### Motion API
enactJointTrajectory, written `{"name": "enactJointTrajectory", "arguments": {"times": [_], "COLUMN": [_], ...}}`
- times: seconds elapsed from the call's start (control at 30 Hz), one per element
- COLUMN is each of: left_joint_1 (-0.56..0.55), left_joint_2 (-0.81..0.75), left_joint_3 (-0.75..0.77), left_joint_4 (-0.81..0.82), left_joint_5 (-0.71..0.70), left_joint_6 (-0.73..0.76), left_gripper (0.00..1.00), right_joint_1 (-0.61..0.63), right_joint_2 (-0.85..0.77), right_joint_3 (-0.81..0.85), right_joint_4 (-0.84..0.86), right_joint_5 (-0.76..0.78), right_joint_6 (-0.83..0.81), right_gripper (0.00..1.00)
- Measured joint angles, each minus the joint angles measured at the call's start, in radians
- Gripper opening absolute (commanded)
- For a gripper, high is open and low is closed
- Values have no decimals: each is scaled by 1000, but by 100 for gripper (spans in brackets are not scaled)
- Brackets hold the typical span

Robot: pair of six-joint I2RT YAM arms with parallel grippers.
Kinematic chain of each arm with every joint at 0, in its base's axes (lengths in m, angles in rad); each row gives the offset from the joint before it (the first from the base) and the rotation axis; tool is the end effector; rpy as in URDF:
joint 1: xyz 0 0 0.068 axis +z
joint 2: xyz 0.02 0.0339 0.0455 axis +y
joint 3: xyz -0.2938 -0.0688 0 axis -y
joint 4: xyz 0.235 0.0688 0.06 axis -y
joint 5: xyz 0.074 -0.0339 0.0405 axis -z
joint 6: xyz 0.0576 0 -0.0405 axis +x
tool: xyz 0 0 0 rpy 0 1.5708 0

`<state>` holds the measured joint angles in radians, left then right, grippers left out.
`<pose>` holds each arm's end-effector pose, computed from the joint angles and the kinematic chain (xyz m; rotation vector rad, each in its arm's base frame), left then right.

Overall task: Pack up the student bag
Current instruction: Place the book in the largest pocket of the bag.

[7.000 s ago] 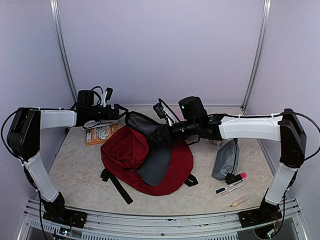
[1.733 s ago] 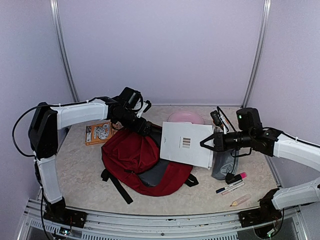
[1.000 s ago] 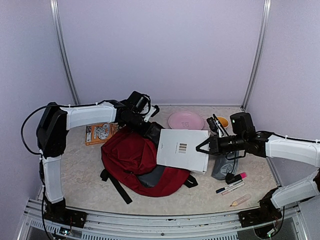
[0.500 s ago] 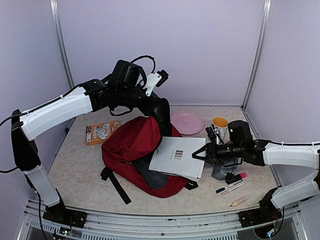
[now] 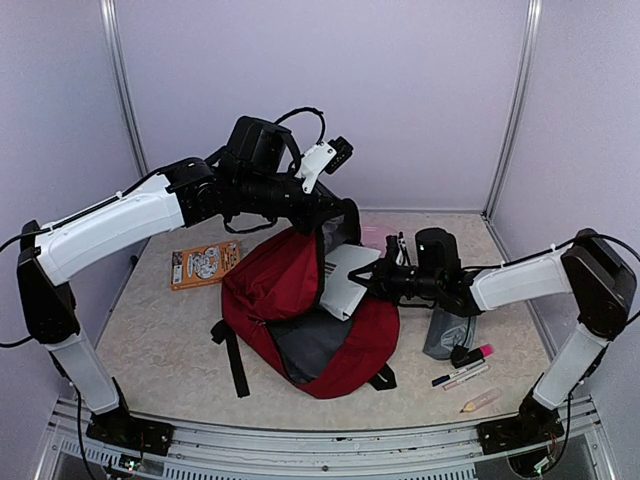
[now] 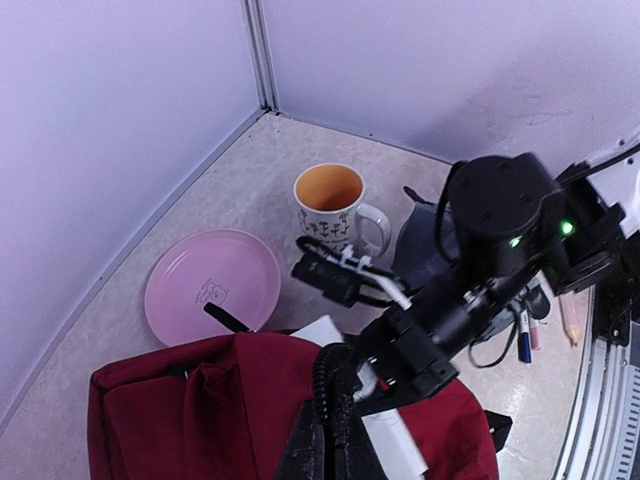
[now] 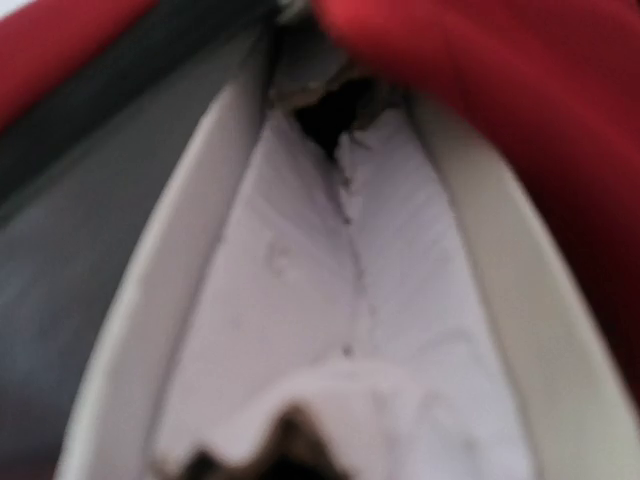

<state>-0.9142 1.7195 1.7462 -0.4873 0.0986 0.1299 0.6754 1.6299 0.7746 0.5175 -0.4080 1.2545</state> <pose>0.2485 -0.3318 0.4119 1.0922 1.7709 -0.5877 0.2639 0.2407 0.2267 0.3263 2.2503 1.5755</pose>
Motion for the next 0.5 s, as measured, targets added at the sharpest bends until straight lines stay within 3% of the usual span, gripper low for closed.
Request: {"name": "enactJointTrajectory", "arguments": {"times": [0.2, 0.43, 0.5], "left_joint_1": [-7, 43, 77], "left_joint_2": [-3, -3, -4], "left_joint_3": [11, 11, 8], "left_joint_4": [8, 8, 8], "left_joint_5": [13, 6, 5], "left_joint_6": [-20, -37, -47], "left_gripper": [0, 0, 0], "right_joint_1": [54, 111, 116], "right_joint_2": [191, 228, 217], "right_joint_3": [151, 216, 216], "right_joint_4": [55, -29, -109], "right_joint_5": [113, 122, 119], "right_joint_6": [68, -27, -93], "right_gripper": [39, 61, 73]}}
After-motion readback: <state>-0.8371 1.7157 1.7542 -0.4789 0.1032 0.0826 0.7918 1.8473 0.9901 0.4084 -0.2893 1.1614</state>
